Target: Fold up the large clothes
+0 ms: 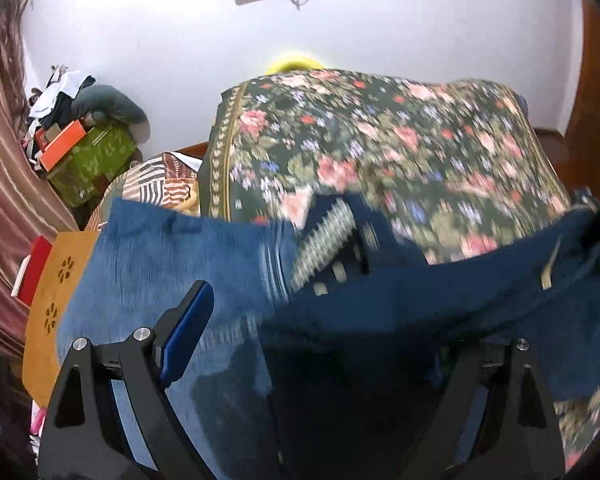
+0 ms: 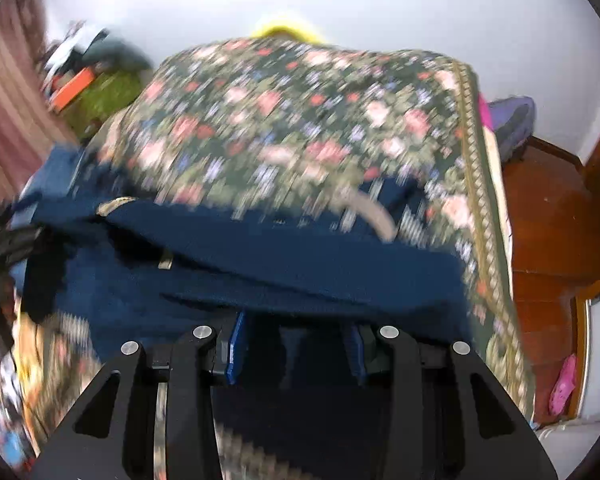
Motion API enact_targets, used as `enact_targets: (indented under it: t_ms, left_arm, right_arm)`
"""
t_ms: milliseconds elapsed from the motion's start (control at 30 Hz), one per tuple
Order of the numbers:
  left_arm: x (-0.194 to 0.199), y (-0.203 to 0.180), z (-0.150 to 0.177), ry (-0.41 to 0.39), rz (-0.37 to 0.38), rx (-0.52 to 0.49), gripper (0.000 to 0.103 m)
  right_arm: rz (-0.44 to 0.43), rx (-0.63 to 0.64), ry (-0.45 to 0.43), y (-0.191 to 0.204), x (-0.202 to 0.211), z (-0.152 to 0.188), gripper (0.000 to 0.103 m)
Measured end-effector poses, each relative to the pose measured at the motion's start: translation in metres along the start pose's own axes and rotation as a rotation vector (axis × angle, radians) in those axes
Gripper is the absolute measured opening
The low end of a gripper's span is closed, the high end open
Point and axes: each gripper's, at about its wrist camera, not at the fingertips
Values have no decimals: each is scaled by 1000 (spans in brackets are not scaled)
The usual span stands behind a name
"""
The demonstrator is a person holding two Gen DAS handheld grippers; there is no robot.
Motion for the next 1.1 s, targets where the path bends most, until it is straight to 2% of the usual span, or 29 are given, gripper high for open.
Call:
enact_targets:
  t_ms: [100,200,367,467,533,600,733,900,1100]
  left_arm:
    - [-4,-1,-13,-26,-16,9,89]
    - [-5,1,-15,-27,-26,19,89]
    - [11,1,-1,-27,16,18,89]
    - [29,-1,13,-29,41,11,89]
    - [40,-2,21,-29,51,10,89]
    - [52,-3,30,-32,59,12,89]
    - [75,-1,50,-25,81,31,89]
    - [101,13,81,-34,78,144,90]
    - [109,28,120,-22,145,284,90]
  right_arm:
    - [25,-82,-35,-5,-6,-19,37]
    - [-19,-97,-39,0,-5,-17,37]
    - [-38,-32,-30,16,0,4,37]
    - [-6,43,4,25,0,25,38]
    - [36,89,33,28,-1,39,42]
    - [70,117,15,26,6,55,48]
    - [77,114,-2,19,26,73,59]
    - [101,113,1,15,48,88,60]
    - [121,128,-26,17,70,102,60]
Point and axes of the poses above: each gripper's, at about its wrist camera, not at the fingertips, and x roughly against the way its jaws point, y to its left, z to its underside, and after that the axes turned 6 degrees about z, right-handed
